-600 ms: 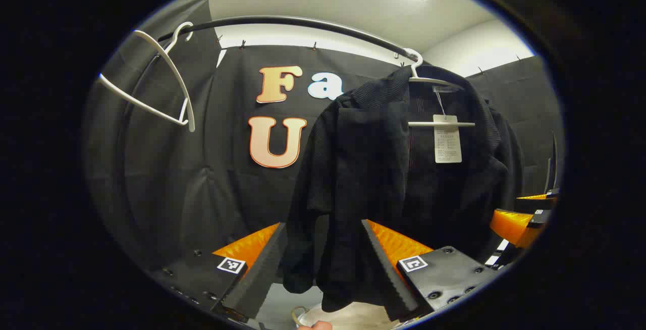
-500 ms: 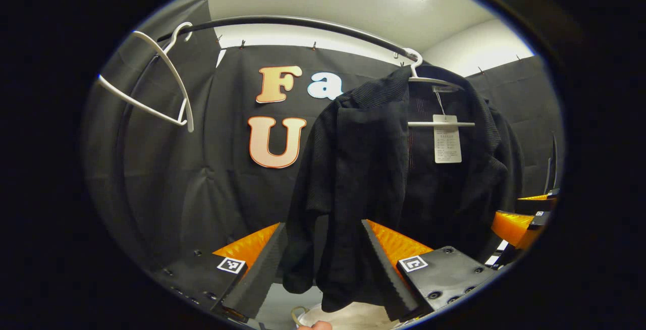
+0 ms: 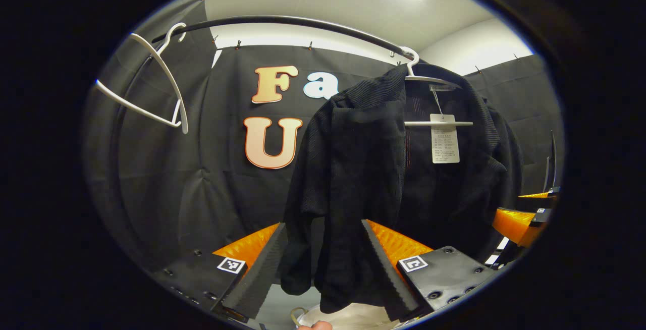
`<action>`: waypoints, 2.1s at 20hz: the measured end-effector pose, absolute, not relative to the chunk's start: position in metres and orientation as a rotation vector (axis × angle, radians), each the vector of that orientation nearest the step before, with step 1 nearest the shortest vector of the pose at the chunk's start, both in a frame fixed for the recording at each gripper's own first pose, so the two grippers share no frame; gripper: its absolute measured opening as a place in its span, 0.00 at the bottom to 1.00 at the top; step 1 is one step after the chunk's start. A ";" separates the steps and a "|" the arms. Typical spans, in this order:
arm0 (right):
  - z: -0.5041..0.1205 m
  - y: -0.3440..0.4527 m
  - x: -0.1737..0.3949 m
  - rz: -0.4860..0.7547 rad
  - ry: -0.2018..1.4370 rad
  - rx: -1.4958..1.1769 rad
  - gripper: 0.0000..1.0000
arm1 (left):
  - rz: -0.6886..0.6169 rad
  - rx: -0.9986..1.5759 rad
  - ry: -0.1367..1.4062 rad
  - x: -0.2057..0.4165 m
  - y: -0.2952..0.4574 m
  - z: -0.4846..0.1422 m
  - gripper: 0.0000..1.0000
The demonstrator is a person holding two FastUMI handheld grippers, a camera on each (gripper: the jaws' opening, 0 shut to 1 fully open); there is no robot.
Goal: Grasp the clothes on the hanger with both hands and then place them into the laundry hamper below.
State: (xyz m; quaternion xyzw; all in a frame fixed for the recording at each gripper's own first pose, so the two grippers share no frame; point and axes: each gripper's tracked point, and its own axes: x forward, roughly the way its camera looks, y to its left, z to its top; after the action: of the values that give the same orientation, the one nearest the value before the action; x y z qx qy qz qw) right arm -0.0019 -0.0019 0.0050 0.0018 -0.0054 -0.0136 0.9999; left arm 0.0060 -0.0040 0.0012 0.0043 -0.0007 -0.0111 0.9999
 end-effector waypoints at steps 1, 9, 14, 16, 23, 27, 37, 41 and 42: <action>0.006 -0.002 -0.002 -0.029 -0.011 0.005 0.92 | -0.021 0.009 -0.002 0.006 -0.003 0.001 0.95; 0.006 -0.003 -0.003 -0.035 -0.014 0.005 0.97 | -0.043 0.001 -0.002 0.011 -0.001 0.005 0.95; 0.008 -0.004 -0.004 -0.050 -0.016 0.010 0.92 | -0.062 0.008 -0.008 0.010 0.003 0.009 0.95; 0.008 -0.004 -0.004 -0.057 -0.015 0.011 0.97 | -0.079 0.010 -0.009 0.010 0.002 0.010 0.96; 0.020 -0.002 0.001 -0.067 -0.039 -0.001 0.92 | -0.252 0.009 0.016 0.019 -0.032 0.010 0.93; 0.035 0.004 0.009 -0.067 -0.062 -0.002 0.92 | -0.307 -0.026 0.013 0.025 -0.046 0.015 0.94; 0.053 0.013 0.050 -0.098 -0.050 0.032 0.92 | -0.416 -0.033 -0.005 0.062 -0.087 0.019 0.93; 0.051 0.010 0.060 -0.115 -0.039 0.035 0.92 | -0.435 -0.023 0.001 0.070 -0.099 0.013 0.96; 0.051 0.009 0.063 -0.119 -0.038 0.037 0.92 | -0.434 -0.022 0.006 0.072 -0.100 0.011 0.96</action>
State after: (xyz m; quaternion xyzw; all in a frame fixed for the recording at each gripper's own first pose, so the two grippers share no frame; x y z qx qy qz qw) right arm 0.0633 0.0091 0.0509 0.0186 -0.0192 -0.0596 0.9979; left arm 0.0723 -0.0998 0.0114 -0.0111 0.0029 -0.2154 0.9765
